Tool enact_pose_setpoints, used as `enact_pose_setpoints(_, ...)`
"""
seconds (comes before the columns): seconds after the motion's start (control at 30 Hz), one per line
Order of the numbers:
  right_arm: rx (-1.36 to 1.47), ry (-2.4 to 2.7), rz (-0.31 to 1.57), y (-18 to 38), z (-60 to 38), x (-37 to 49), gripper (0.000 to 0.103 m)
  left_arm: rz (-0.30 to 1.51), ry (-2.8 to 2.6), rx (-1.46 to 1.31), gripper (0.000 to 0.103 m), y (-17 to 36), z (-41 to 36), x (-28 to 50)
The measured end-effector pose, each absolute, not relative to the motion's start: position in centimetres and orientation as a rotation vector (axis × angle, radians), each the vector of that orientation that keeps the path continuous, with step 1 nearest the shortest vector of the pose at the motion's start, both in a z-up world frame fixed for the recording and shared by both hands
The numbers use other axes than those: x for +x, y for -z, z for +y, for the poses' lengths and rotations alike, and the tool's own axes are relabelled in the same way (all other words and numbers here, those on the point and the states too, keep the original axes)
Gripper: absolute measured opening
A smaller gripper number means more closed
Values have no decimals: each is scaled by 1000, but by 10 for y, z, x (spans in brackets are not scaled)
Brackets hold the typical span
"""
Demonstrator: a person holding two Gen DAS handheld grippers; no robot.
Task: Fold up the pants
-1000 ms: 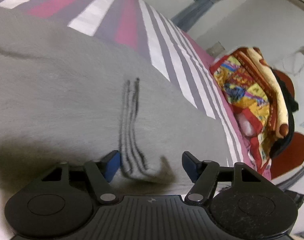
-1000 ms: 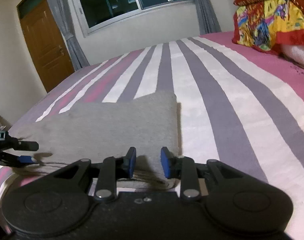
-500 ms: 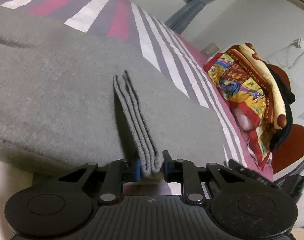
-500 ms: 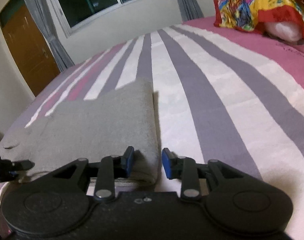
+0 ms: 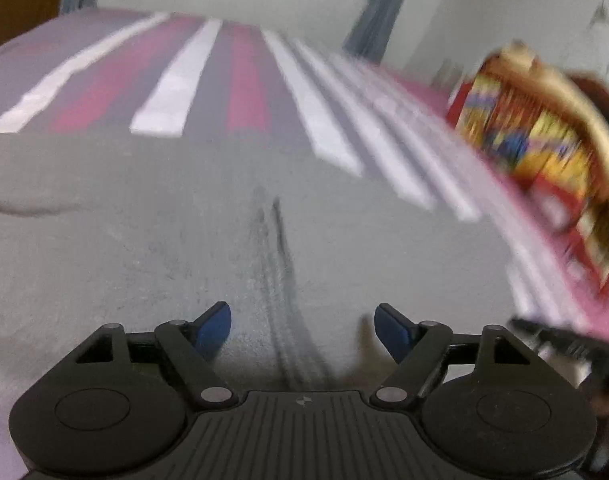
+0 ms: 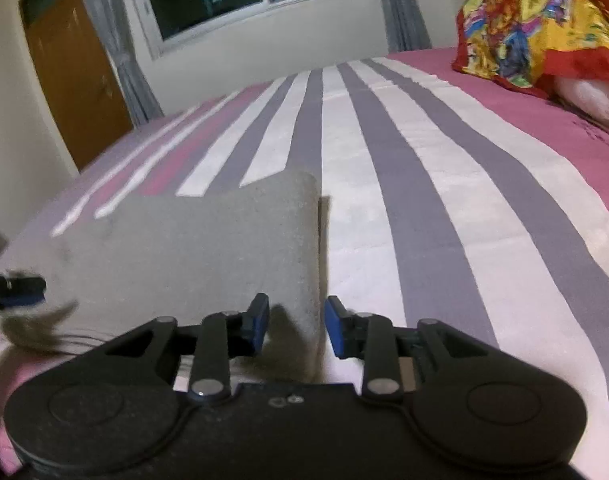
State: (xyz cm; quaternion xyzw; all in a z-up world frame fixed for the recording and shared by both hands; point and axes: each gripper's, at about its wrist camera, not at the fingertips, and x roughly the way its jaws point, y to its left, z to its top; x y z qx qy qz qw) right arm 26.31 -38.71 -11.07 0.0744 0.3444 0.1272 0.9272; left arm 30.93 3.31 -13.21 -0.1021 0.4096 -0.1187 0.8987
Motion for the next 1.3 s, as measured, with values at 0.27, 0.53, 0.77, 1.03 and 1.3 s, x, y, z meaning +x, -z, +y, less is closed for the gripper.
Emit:
enact_pose_setpoints(0.27, 129, -261, 686, 93, -383, 324, 36, 829, 214, -163, 78, 125, 29, 370)
enact_pose_setpoints(0.53, 85, -201, 766, 99, -361, 398, 46, 860, 193, -177, 80, 134, 19, 403)
enact_pose_setpoints(0.77, 65, -230, 782, 102, -366, 335, 50, 826, 219, -73, 82, 134, 15, 335)
enact_pose_setpoints(1.03, 60, -226, 776, 101, -381, 258, 54, 765, 213, -83, 82, 115, 23, 267)
enact_pose_setpoints(1.3, 59, -244, 802, 112, -380, 256, 78, 787, 197, -99, 93, 128, 21, 266)
